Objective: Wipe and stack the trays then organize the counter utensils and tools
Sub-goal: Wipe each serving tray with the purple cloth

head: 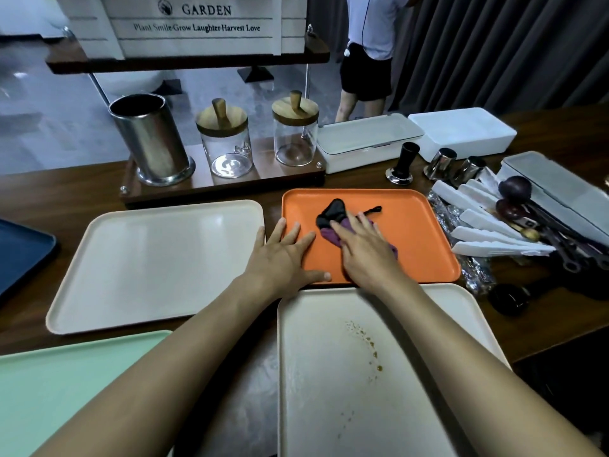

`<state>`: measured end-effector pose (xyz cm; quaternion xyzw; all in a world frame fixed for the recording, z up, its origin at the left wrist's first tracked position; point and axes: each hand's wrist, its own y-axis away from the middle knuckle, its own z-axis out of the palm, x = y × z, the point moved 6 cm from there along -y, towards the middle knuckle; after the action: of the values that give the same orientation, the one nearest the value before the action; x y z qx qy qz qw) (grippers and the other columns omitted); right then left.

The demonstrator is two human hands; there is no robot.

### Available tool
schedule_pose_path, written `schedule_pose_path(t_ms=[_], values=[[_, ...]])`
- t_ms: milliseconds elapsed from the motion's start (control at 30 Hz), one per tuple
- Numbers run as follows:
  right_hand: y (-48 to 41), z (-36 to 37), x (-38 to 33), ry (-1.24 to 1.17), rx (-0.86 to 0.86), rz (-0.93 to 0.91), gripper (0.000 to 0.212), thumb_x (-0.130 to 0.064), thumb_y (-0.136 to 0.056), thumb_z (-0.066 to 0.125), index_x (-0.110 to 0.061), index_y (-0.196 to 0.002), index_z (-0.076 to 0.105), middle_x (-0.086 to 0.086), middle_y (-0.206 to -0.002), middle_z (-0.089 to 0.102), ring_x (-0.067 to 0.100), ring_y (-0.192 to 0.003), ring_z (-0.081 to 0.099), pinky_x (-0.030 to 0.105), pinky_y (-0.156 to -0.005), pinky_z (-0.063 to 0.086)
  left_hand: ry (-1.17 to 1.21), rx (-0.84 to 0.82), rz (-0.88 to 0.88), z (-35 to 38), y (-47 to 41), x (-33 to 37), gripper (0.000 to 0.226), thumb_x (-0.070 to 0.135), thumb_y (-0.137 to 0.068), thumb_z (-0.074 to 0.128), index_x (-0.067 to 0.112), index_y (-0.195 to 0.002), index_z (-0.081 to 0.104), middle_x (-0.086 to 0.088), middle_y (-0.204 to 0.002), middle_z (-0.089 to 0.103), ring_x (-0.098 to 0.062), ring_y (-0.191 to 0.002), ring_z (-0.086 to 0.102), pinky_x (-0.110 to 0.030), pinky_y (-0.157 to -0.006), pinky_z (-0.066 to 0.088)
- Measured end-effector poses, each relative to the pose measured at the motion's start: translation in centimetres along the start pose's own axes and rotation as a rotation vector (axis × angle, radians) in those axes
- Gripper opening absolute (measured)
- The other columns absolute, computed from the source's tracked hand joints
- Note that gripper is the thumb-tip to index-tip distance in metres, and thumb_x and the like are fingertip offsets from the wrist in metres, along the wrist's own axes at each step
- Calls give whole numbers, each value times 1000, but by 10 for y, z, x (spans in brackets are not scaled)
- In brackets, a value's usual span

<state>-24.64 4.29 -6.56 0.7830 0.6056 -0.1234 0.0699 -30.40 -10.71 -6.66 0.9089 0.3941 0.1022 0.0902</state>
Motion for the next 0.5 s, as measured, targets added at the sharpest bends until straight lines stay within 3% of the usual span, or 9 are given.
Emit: schedule_pose_path(t_ms=[200, 500], values=[[31, -3, -5, -25, -55, 1, 53, -20, -107, 31, -32, -158, 27, 3, -168, 9, 21, -155, 2, 42, -125, 6, -26, 19, 8, 0, 1, -1, 99, 88, -83, 36, 37, -162, 6, 0, -172, 2, -24, -157, -11, -57, -124, -2], [55, -20, 46, 9, -33, 140, 54, -16, -105, 31, -31, -157, 30, 4, -168, 11, 23, -155, 5, 45, -125, 5, -7, 24, 14, -3, 4, -1, 97, 86, -84, 38, 36, -162, 9, -1, -172, 4, -23, -157, -10, -57, -124, -3]])
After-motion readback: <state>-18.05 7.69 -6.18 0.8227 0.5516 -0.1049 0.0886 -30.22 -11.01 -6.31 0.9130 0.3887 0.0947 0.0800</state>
